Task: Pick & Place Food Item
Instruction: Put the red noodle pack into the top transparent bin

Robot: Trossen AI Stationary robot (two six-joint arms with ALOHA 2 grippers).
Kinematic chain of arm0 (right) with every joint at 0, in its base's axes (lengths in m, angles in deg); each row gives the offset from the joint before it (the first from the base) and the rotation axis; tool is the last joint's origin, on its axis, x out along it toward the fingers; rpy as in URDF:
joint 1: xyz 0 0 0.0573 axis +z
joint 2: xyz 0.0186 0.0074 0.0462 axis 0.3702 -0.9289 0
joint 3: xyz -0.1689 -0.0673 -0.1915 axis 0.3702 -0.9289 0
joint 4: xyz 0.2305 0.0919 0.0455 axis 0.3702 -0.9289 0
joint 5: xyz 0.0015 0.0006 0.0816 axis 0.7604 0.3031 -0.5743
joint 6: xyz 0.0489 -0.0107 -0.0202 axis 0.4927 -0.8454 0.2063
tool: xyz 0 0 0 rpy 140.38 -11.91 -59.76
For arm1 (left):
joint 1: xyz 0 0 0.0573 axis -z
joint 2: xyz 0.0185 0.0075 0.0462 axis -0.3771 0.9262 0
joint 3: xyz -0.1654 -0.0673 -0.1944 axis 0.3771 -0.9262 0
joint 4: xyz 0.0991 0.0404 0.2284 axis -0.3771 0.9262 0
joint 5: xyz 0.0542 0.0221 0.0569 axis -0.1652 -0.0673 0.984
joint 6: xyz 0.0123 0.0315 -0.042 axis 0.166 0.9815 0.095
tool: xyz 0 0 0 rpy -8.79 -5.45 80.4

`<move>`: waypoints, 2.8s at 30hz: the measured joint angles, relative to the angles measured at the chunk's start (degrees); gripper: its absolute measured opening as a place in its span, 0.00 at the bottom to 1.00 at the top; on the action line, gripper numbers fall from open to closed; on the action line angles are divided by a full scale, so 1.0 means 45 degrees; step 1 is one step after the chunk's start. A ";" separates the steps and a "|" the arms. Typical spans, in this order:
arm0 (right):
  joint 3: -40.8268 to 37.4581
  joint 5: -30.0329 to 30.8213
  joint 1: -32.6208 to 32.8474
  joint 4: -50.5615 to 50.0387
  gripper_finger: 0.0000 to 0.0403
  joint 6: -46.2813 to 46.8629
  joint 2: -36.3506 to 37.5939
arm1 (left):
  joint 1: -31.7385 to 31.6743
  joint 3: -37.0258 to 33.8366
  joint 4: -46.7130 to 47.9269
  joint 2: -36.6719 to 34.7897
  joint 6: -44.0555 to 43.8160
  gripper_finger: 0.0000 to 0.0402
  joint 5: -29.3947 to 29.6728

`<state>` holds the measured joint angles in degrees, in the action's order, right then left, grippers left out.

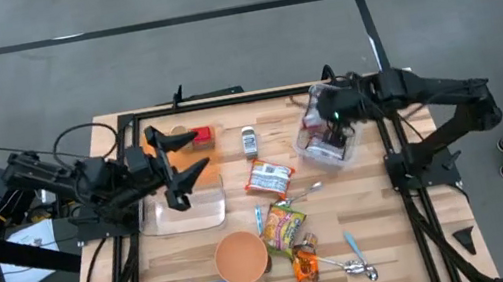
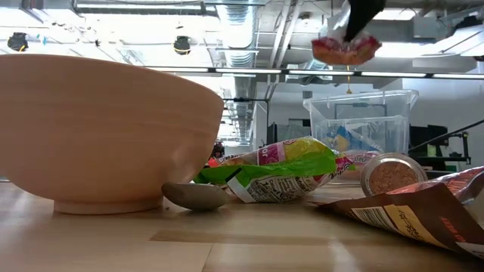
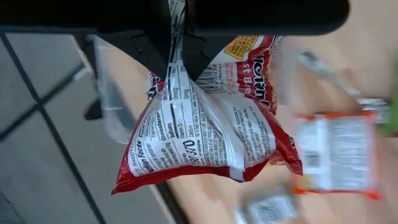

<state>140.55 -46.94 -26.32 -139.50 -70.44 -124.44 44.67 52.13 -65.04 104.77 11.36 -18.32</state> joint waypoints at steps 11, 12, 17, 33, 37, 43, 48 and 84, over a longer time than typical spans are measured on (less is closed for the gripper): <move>0.0000 -0.2010 -0.2441 0.0576 0.02 -0.2335 -0.0019 | -0.1019 0.0000 0.0695 -0.0066 0.0105 0.74 -0.0011; -0.0023 -0.2129 -0.2479 0.0562 0.02 -0.2335 -0.0019 | -0.1087 0.0000 0.0695 -0.0037 0.0100 0.74 -0.0016; -0.1662 -0.2448 -0.2255 0.0988 0.02 -0.2240 0.0149 | -0.1486 0.0000 0.0754 -0.0052 0.0100 0.74 -0.0021; -0.6965 -0.5311 -0.3621 0.5588 0.02 -0.2871 0.1317 | -0.2335 -0.0005 0.0729 -0.0052 0.0039 0.74 -0.0050; -0.7433 -0.5634 -0.3436 0.5896 0.02 -0.3011 0.0955 | -0.2335 -0.0005 0.0717 -0.0052 -0.0036 0.74 -0.0045; -0.7949 -0.5706 -0.3521 0.6236 0.05 -0.3070 0.0797 | -0.2335 -0.0010 0.0709 -0.0052 -0.0040 0.74 -0.0001; -0.7980 -0.5716 -0.3641 0.6257 0.14 -0.2899 0.0801 | -0.2335 -0.0015 0.0704 -0.0052 -0.0044 0.74 0.0083; -0.8793 -0.7690 -0.4755 0.7496 0.07 -0.2526 0.1228 | -0.2345 -0.0015 0.0714 -0.0052 -0.0278 0.74 0.0284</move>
<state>100.98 -81.54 -47.72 -105.77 -81.81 -118.91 34.12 52.07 -61.83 104.53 10.11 -17.04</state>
